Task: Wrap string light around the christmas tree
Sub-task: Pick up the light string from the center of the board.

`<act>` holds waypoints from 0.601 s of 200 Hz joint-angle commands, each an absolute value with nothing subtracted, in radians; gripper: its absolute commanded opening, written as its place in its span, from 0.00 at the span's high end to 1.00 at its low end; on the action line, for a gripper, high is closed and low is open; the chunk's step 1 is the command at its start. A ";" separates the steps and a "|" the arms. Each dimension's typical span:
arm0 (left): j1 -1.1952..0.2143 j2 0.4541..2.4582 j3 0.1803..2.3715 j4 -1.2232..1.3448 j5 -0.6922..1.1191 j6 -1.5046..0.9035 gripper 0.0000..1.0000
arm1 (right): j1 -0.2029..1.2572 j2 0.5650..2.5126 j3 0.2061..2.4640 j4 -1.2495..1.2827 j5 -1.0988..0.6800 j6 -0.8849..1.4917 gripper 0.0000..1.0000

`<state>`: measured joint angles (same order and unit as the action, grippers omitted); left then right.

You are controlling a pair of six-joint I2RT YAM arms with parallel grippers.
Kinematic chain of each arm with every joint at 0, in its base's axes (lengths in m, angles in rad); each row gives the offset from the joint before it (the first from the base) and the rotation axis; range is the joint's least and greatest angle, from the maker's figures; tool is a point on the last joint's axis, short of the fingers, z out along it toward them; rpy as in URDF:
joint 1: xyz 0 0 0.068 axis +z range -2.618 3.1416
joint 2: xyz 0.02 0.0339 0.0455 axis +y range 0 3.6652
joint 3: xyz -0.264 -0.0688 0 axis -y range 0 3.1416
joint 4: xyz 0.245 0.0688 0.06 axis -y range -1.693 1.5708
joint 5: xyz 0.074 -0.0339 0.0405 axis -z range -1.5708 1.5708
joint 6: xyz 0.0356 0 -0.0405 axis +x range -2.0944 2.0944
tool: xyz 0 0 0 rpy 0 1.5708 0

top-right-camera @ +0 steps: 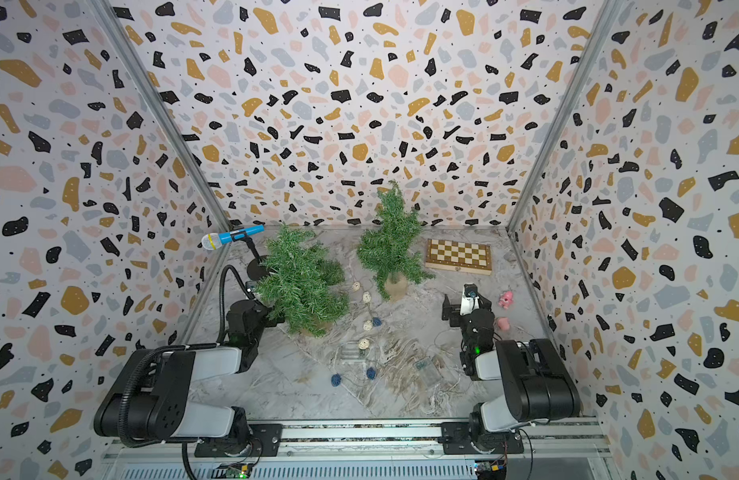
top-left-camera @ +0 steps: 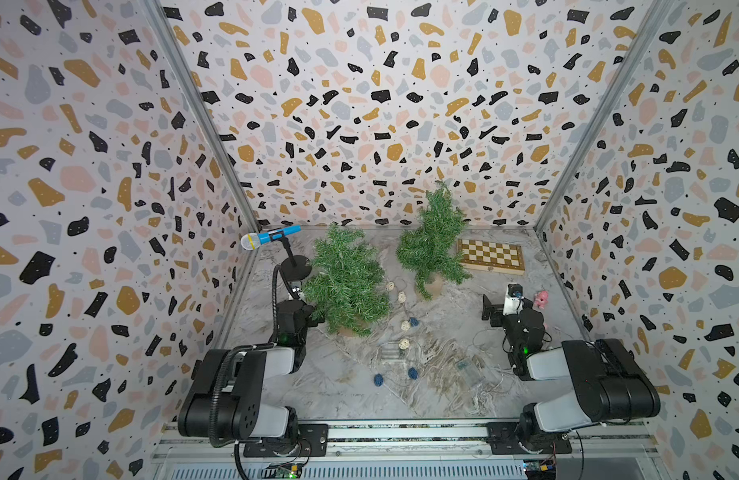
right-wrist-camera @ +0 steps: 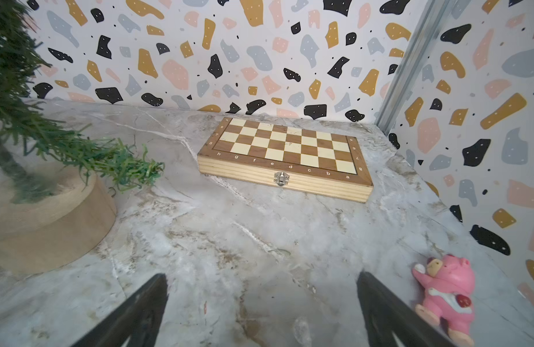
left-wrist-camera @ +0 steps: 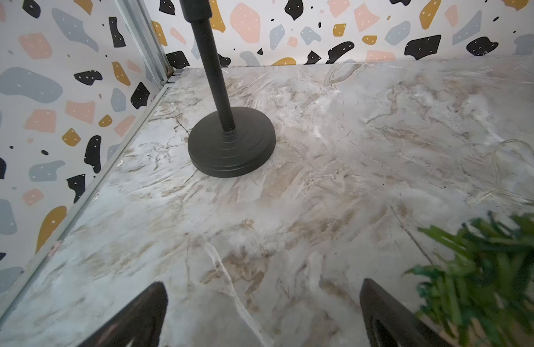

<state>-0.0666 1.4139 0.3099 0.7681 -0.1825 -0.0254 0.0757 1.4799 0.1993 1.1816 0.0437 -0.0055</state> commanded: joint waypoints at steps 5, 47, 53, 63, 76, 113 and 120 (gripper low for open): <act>-0.063 1.410 0.333 0.797 -0.161 -0.012 0.01 | 0.075 1.476 0.223 1.192 0.040 -0.011 0.01; -0.055 1.407 0.336 0.788 -0.149 -0.018 0.01 | 0.075 1.476 0.222 1.192 0.041 -0.010 0.01; -0.055 1.407 0.336 0.788 -0.148 -0.018 0.01 | 0.075 1.477 0.222 1.192 0.040 -0.010 0.01; -0.055 1.407 0.336 0.788 -0.149 -0.019 0.01 | 0.075 1.477 0.223 1.192 0.040 -0.010 0.01; -0.056 1.407 0.336 0.789 -0.149 -0.018 0.01 | 0.074 1.477 0.223 1.192 0.040 -0.010 0.01; -0.055 1.413 0.336 0.798 -0.147 -0.017 0.01 | 0.075 1.477 0.223 1.192 0.040 -0.010 0.01; -0.054 1.418 0.333 0.808 -0.145 -0.018 0.01 | 0.075 1.477 0.223 1.192 0.040 -0.010 0.01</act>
